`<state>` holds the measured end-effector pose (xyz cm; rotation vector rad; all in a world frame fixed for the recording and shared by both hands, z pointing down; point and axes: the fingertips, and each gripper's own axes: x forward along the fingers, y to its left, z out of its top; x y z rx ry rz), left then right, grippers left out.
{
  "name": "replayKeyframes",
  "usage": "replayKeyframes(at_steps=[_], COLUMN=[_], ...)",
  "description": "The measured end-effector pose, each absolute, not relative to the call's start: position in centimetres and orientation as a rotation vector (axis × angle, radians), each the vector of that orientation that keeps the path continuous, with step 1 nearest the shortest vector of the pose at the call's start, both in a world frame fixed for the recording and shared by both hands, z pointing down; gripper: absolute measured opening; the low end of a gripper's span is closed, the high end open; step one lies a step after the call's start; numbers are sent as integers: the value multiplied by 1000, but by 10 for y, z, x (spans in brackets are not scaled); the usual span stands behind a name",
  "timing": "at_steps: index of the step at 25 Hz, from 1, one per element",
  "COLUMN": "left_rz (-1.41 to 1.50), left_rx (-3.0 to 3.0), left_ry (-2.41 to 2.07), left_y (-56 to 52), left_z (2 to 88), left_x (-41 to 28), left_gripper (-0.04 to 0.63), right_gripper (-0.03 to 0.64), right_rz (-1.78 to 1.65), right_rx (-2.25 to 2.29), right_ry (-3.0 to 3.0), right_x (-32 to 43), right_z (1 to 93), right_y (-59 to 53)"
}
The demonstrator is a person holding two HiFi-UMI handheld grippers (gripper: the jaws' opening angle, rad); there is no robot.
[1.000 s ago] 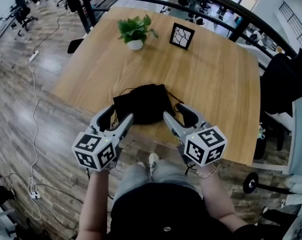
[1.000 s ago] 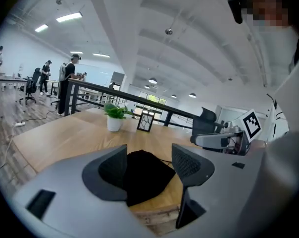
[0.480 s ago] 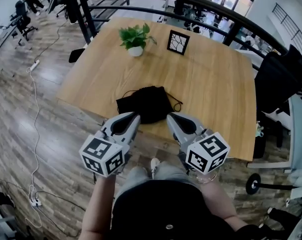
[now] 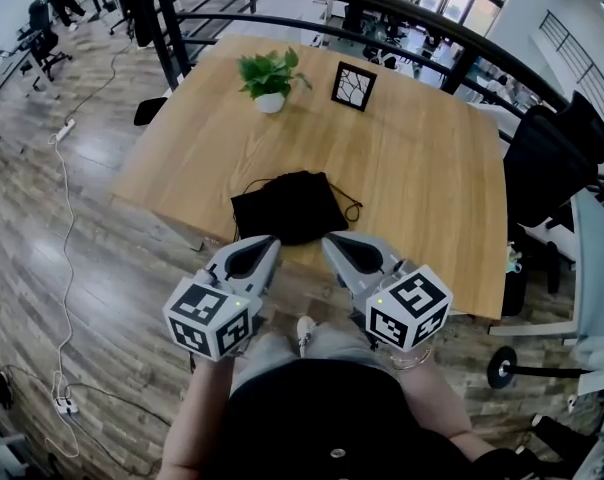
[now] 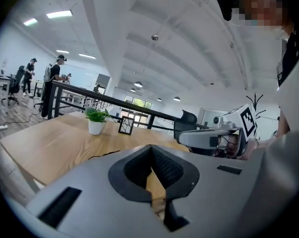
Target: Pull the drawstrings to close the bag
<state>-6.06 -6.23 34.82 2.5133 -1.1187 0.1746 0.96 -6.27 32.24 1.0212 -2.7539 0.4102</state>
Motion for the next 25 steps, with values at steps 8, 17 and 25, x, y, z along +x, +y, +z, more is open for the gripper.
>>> replayKeyframes(at_steps=[8, 17, 25], left_rz=[134, 141, 157], left_rx=[2487, 2458, 2428], left_ry=[-1116, -1094, -1090], left_y=[-63, -61, -63], left_z=[350, 359, 370], left_x=[-61, -52, -46], left_gripper=[14, 14, 14], right_gripper=[-3, -3, -3], right_rz=[407, 402, 442], right_rx=[1015, 978, 1006], right_ry=[-2744, -2758, -2737], right_x=[12, 17, 26], right_z=[328, 329, 342], right_y=[-61, -61, -66])
